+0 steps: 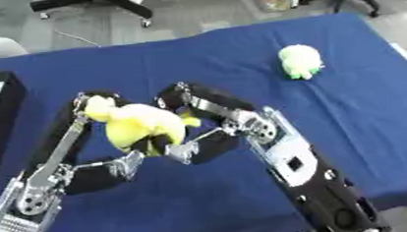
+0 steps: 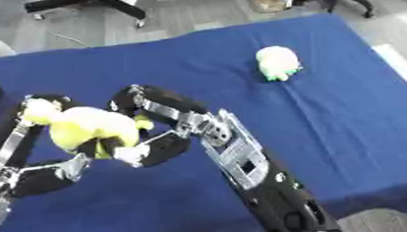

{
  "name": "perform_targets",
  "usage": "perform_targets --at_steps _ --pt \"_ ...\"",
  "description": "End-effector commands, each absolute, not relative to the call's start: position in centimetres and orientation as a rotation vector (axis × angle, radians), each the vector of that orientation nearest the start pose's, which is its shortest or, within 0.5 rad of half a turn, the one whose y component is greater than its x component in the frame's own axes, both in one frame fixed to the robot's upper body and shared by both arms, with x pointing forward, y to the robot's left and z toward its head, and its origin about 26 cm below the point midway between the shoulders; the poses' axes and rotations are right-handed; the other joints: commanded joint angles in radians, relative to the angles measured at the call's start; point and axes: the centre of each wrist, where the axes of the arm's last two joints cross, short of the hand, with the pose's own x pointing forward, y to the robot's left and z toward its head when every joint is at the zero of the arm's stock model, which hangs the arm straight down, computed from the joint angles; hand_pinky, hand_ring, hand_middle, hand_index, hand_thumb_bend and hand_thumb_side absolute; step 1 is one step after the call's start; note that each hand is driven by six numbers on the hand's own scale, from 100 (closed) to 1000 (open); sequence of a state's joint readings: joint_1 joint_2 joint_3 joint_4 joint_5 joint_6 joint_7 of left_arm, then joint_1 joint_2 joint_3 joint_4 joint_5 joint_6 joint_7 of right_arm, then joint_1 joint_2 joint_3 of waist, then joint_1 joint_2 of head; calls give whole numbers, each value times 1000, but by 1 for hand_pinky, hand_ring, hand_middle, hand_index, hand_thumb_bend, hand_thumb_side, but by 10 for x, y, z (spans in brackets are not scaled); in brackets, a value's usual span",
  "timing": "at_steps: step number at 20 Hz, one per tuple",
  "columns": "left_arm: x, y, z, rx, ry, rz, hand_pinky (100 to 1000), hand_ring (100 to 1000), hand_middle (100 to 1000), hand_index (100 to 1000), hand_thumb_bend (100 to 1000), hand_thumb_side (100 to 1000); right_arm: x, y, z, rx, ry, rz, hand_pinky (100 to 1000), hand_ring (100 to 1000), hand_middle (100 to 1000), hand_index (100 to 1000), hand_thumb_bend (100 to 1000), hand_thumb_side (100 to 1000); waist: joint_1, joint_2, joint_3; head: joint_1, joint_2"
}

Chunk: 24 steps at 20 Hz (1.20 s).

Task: Pick up the objects with one hand, pass them to the other hand, and then place them into the box on the other side of the table.

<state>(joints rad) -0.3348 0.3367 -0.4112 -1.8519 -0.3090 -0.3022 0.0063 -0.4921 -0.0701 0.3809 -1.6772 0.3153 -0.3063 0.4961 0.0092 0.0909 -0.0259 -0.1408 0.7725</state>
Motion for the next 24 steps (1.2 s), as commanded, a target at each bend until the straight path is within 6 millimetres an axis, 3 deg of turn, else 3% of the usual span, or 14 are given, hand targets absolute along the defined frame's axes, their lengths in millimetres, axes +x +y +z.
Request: perform_targets --at_steps 1,7,11,16,21,24 --pt "305 172 148 46 -2414 -960 612 310 311 416 100 263 334 -108 156 306 -2213 1383 631 350 548 710 100 728 1 -10 -2 3 -2" --pt "305 186 147 148 -2402 -967 613 310 310 415 100 223 332 -118 165 247 -2284 1301 645 392 672 852 100 680 2 -11 -5 -9 -2" --pt "306 201 148 246 -2393 -940 614 311 310 416 100 187 330 -126 171 175 -2343 1191 652 413 726 878 100 642 5 -13 -6 -11 -2" --pt "310 226 156 429 -2376 -881 614 314 310 416 100 118 330 -137 175 81 -2388 1043 652 420 727 883 100 613 9 -17 -7 -5 -2" --pt "325 262 166 716 -2288 -798 608 315 311 418 149 100 331 -144 170 26 -2365 1006 652 415 718 883 100 624 15 -21 -6 51 -2" --pt "341 286 172 933 -2184 -754 603 318 312 420 253 100 331 -143 164 30 -2337 1029 651 410 712 883 100 644 19 -25 -7 96 -2"
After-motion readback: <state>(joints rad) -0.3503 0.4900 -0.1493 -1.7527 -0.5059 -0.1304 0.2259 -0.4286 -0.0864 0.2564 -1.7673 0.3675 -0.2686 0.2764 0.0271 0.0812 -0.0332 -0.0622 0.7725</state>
